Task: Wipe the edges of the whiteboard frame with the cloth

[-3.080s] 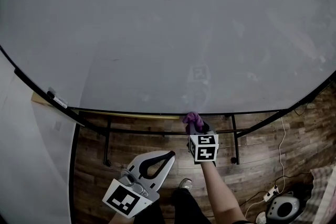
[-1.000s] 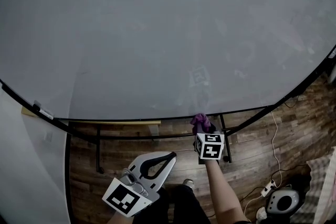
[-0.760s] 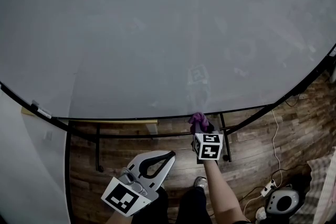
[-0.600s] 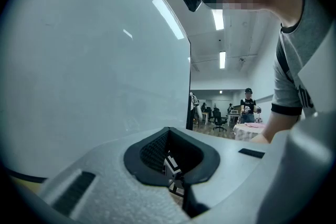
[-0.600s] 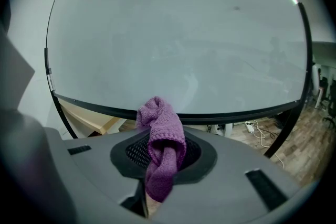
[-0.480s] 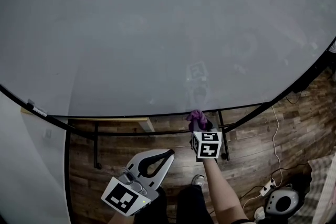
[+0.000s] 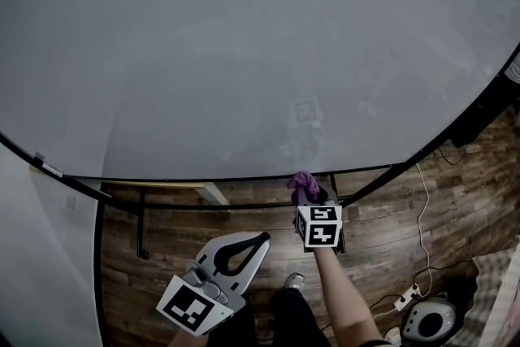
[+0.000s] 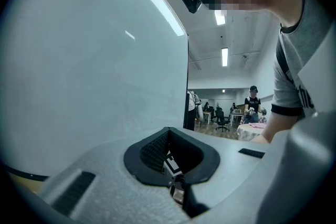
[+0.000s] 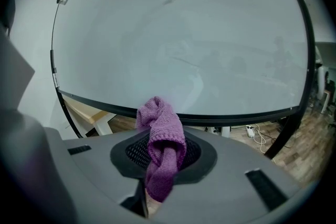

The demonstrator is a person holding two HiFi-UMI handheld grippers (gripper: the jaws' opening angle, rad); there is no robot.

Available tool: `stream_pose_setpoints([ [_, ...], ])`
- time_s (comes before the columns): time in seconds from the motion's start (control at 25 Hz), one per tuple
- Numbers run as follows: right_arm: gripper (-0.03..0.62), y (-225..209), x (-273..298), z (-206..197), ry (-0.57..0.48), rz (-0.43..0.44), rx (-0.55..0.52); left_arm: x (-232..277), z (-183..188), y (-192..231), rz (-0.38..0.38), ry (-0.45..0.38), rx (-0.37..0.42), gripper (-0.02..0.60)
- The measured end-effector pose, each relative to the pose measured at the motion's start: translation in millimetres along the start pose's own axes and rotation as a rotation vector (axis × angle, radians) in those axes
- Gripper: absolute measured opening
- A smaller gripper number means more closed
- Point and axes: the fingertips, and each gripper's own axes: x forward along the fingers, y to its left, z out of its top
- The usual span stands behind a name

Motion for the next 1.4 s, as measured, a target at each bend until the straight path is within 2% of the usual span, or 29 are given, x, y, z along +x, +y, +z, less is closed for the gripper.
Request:
stream_pose_setpoints([
  [0.88,0.072,-133.2,-25.3,-9.0,-0.001,-0.065,0.015,96.0,1.6,-59.7,-0.029,-0.02,0.008,0.017],
  [1.4,0.072,-206.7,-39.3,-15.1,0.003,-0.156,0.055,134.8,1.2,-81.0,-0.08,-0.008,-0.005,0.017],
])
